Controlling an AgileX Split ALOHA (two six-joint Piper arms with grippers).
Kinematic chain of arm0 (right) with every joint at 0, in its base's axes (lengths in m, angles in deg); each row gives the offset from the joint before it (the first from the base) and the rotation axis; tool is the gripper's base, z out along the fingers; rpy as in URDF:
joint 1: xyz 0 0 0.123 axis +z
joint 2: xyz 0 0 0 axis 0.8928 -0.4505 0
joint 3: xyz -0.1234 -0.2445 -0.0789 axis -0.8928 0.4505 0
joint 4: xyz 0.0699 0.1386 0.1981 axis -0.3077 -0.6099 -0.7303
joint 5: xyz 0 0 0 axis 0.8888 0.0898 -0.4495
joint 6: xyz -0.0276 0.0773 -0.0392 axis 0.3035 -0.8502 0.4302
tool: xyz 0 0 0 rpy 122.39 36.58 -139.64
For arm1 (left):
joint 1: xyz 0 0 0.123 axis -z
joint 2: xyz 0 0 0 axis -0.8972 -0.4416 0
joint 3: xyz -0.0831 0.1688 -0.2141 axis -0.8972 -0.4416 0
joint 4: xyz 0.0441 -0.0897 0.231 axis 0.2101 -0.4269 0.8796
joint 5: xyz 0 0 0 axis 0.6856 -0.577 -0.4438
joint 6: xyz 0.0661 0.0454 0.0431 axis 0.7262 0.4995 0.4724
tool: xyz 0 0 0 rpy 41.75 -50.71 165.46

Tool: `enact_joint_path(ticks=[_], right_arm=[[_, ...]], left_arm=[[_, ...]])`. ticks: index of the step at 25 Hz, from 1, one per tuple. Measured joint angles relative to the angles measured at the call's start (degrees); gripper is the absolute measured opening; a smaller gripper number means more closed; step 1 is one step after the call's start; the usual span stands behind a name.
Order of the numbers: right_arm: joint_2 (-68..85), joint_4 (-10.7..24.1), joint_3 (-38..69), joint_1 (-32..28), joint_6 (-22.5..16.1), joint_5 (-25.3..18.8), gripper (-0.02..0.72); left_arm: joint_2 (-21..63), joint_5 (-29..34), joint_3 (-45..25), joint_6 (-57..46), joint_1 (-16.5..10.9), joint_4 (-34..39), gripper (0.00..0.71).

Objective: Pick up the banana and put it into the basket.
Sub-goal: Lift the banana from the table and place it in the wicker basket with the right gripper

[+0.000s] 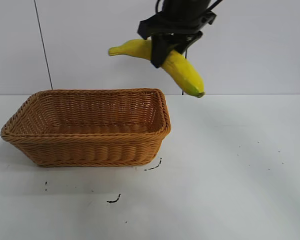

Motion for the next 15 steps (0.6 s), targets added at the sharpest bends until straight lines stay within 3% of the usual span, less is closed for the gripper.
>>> enact_joint_path(ticks=[4, 12, 15], right_arm=[[-2.35, 0.78, -0.07, 2.35, 3.85, 6.95, 0.307], [-10.09, 7.97, -0.07, 2.72, 5.15, 15.43, 0.307], [-11.23, 8.99, -0.07, 2.72, 5.27, 18.69, 0.307]], left_arm=[[0.00, 0.00, 0.00, 0.00, 0.00, 0.00, 0.690], [0.00, 0.00, 0.00, 0.00, 0.00, 0.00, 0.690], [0.00, 0.00, 0.00, 0.00, 0.00, 0.00, 0.690]])
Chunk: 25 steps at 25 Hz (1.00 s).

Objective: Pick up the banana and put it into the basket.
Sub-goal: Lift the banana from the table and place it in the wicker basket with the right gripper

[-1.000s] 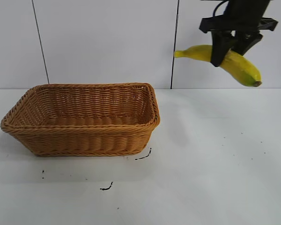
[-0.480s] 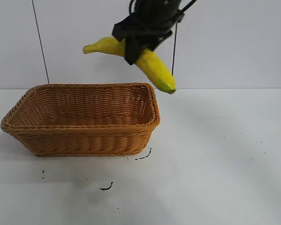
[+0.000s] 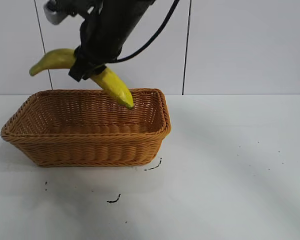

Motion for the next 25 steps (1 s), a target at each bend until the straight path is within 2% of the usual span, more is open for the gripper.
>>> enact_joint_path(ticks=[15, 16, 18, 20, 23, 25], right_arm=[[-1.48, -2.06, 0.00, 0.00, 0.05, -0.31, 0.317], [-1.48, -2.11, 0.00, 0.00, 0.05, -0.03, 0.354], [-1.48, -2.10, 0.00, 0.00, 0.05, 1.19, 0.524], [-1.48, -2.18, 0.00, 0.00, 0.05, 2.50, 0.629], [-0.93, -2.25, 0.00, 0.00, -0.96, 3.92, 0.679], [0.00, -2.37, 0.00, 0.00, -3.60, 4.16, 0.689]], left_arm=[[0.00, 0.00, 0.00, 0.00, 0.00, 0.00, 0.690], [0.00, 0.00, 0.00, 0.00, 0.00, 0.00, 0.690], [0.00, 0.00, 0.00, 0.00, 0.00, 0.00, 0.690], [0.00, 0.00, 0.00, 0.00, 0.00, 0.00, 0.690], [0.00, 0.00, 0.00, 0.00, 0.00, 0.00, 0.690], [0.00, 0.00, 0.00, 0.00, 0.00, -0.05, 0.690]])
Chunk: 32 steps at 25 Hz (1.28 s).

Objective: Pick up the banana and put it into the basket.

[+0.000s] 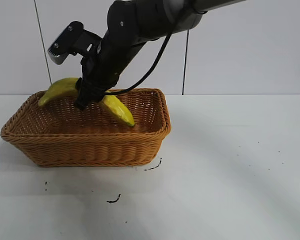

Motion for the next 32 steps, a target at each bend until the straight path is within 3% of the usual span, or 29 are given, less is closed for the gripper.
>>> enact_joint_path(ticks=[2, 5, 9, 11, 19, 26, 32], right_arm=[[1.48, -0.50, 0.00, 0.00, -5.02, 0.00, 0.692], [4.46, -0.94, -0.31, 0.00, -16.95, -2.75, 0.692], [6.77, -1.25, -2.84, -1.40, -35.15, -13.70, 0.692], [6.78, -1.29, -4.65, -3.32, -39.74, -19.95, 0.692], [6.82, -1.17, -8.51, -14.10, -40.71, -35.85, 0.692], [6.82, -0.94, -8.51, -27.40, -39.86, -43.72, 0.692], [6.82, -0.94, -8.51, -35.18, -37.65, -50.35, 0.692]], left_arm=[[0.00, 0.00, 0.00, 0.00, 0.00, 0.00, 0.690], [0.00, 0.00, 0.00, 0.00, 0.00, 0.00, 0.690], [0.00, 0.00, 0.00, 0.00, 0.00, 0.00, 0.690], [0.00, 0.00, 0.00, 0.00, 0.00, 0.00, 0.690], [0.00, 0.00, 0.00, 0.00, 0.00, 0.00, 0.690], [0.00, 0.00, 0.00, 0.00, 0.00, 0.00, 0.690], [0.00, 0.00, 0.00, 0.00, 0.00, 0.00, 0.690]])
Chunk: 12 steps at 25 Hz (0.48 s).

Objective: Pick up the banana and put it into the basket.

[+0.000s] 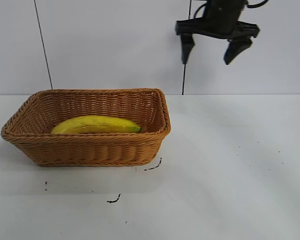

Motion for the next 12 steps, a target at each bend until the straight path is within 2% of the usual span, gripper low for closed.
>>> enact_joint_path(ticks=[7, 12], right_arm=[[1.53, -1.14, 2.28, -1.44, 1.80, -1.65, 0.692], [8.64, -1.42, 13.79, -1.44, 1.83, -1.55, 0.692]], left_arm=[[0.00, 0.00, 0.00, 0.00, 0.00, 0.00, 0.690], [0.00, 0.00, 0.00, 0.00, 0.00, 0.00, 0.690]])
